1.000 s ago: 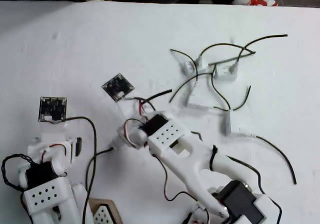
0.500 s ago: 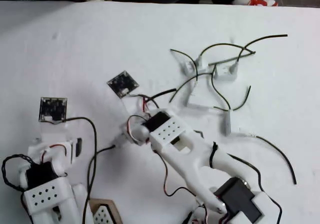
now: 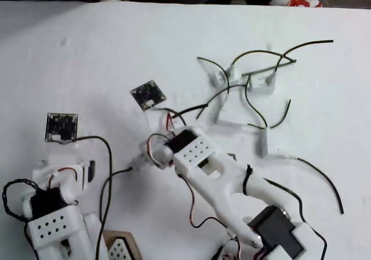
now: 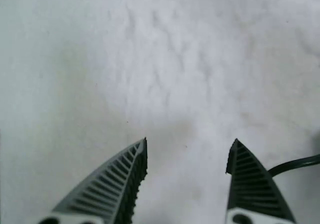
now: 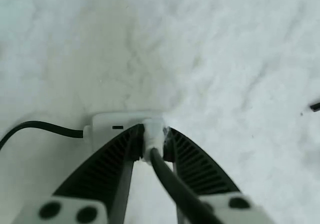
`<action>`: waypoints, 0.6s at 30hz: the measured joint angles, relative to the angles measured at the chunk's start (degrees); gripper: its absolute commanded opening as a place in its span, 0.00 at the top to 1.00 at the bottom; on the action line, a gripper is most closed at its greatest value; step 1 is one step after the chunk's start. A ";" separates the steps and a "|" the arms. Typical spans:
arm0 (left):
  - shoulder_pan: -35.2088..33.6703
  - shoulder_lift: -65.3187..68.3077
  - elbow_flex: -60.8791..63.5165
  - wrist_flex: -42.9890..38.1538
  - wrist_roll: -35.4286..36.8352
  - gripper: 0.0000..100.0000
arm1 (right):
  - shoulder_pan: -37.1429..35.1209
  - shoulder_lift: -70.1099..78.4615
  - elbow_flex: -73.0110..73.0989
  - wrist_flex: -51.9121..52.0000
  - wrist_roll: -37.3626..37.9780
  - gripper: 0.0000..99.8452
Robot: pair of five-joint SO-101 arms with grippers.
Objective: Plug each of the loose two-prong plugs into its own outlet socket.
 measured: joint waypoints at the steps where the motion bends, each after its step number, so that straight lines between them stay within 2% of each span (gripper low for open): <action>1: 0.00 0.00 0.00 0.00 0.00 0.74 | 0.00 0.00 0.00 0.26 0.00 0.98; 4: 0.00 0.00 0.00 0.00 0.00 0.74 | 0.00 0.00 0.00 0.79 0.09 0.98; 10: 0.00 0.00 0.00 0.00 0.00 0.74 | -0.09 3.96 -0.62 0.44 5.80 0.98; 18: 0.00 0.00 0.00 0.00 0.00 0.74 | -1.85 11.96 -4.66 1.05 6.59 0.98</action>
